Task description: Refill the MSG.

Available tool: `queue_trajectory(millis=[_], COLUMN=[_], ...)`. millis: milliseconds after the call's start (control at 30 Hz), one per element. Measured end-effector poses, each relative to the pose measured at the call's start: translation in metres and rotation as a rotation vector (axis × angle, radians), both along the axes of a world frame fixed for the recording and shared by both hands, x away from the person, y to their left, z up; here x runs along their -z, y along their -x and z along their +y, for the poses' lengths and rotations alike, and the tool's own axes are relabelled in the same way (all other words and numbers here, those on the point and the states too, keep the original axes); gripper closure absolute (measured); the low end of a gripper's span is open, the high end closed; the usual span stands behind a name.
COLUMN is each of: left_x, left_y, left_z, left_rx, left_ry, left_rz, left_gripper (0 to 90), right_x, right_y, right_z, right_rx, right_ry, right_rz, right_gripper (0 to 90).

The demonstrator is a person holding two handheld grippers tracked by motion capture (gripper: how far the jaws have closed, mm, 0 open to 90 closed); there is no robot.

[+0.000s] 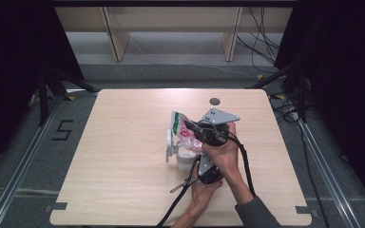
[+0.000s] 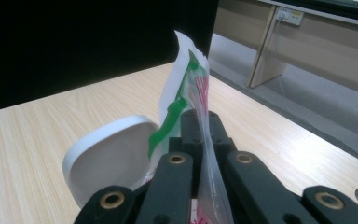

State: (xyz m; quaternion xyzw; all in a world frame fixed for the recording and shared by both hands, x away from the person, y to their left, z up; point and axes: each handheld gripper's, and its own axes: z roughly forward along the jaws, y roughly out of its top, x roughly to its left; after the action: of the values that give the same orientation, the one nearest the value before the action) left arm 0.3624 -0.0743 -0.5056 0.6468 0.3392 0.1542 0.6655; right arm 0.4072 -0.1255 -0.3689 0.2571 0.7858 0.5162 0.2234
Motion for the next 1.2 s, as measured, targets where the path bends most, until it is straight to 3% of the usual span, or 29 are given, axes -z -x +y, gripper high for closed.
queue_trajectory(millis=[67, 100, 167, 300, 333, 400, 500, 600, 700, 767, 800, 933, 1167, 1200], left_x=[0.0003, 0.0009, 0.0011, 0.0015, 0.0011, 0.0008, 0.0005, 0.0004, 0.0004, 0.0014, 0.0007, 0.0008, 0.0005, 0.0008], left_y=[0.0012, 0.001, 0.0012, 0.0016, 0.0021, 0.0019, 0.0025, 0.0026, 0.0026, 0.0023, 0.0031, 0.0026, 0.0026, 0.0023], left_z=[0.0008, 0.0005, -0.0002, -0.0001, 0.0009, 0.0015, 0.0013, 0.0017, 0.002, 0.0005, 0.0016, 0.0008, 0.0008, -0.0001], left_rx=[-0.003, 0.003, 0.001, -0.003, -0.006, -0.008, -0.01, -0.012, -0.003, -0.006, -0.014, 0.004, 0.003, 0.0], left_ry=[-0.027, -0.017, -0.008, -0.007, -0.027, -0.037, -0.018, -0.022, -0.022, 0.0, -0.023, 0.0, 0.003, 0.012], left_rz=[-0.001, -0.004, -0.002, 0.003, 0.006, 0.007, 0.007, 0.009, 0.004, 0.003, 0.013, 0.001, 0.001, -0.003], left_gripper=[77.2, 77.2, 77.2, 77.2, 77.2, 77.2, 77.2, 77.2, 77.2, 77.2, 77.2, 77.2, 77.2, 77.2], right_x=[0.0006, 0.0014, 0.0019, 0.0021, 0.0026, 0.0009, 0.0011, 0.0026, 0.0015, 0.0028, 0.003, 0.0012, 0.0017, 0.0023], right_y=[-0.0014, -0.001, -0.0017, -0.0036, -0.0026, -0.0013, -0.0013, -0.0008, -0.0006, -0.0011, -0.0013, -0.0007, -0.0006, 0.0008], right_z=[0.0004, 0.0007, 0.0009, -0.0009, -0.0005, -0.0007, 0.0008, 0.0018, 0.0019, 0.0018, 0.0017, 0.0005, 0.0021, 0.0028], right_rx=[0.006, 0.007, -0.011, 0.008, 0.013, 0.004, 0.005, 0.011, 0.01, 0.02, 0.014, 0.013, 0.01, 0.015], right_ry=[0.018, 0.006, 0.001, 0.012, -0.002, 0.004, 0.009, 0.006, 0.001, 0.001, 0.007, 0.003, 0.005, 0.009], right_rz=[-0.029, 0.0, 0.014, -0.019, 0.007, 0.003, -0.001, 0.012, -0.005, 0.004, 0.006, 0.009, -0.008, 0.014], right_gripper=[90.0, 90.0, 90.0, 90.0, 90.0, 90.0, 90.0, 90.0, 90.0, 90.0, 90.0, 90.0, 90.0, 90.0])
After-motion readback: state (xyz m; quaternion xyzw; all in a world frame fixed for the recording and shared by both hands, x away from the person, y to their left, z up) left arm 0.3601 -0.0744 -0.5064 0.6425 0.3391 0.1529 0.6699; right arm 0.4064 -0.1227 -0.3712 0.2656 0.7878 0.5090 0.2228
